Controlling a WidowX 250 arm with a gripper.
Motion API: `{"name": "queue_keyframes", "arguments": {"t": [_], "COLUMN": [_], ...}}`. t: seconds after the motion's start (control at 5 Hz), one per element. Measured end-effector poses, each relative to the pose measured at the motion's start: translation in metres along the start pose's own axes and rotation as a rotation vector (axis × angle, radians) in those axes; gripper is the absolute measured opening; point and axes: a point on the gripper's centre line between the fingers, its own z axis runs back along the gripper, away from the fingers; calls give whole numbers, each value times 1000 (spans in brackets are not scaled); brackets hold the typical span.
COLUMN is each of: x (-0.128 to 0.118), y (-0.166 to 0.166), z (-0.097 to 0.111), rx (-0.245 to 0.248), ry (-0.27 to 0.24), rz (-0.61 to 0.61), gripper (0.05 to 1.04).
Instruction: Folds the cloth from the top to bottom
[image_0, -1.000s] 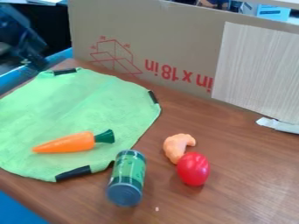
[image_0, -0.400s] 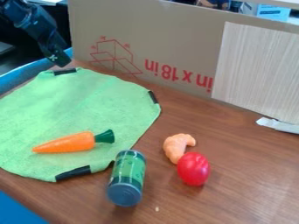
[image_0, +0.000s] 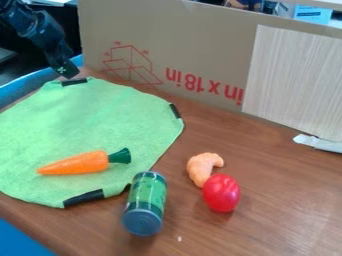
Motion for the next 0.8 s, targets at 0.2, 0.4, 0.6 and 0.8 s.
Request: {"name": "queue_keyframes", "arguments": {"t": [0.2, 0.4, 0.6, 0.8], "x": [-6, -12, -14, -16], "y": [10, 13, 12, 13], "z": [-8, -18, -27, -30], "rx": [15, 17, 12, 9], "ry": [22, 49, 62, 60], "rz": [11, 13, 16, 32], "gripper": [1000, 1000, 997, 936]}}
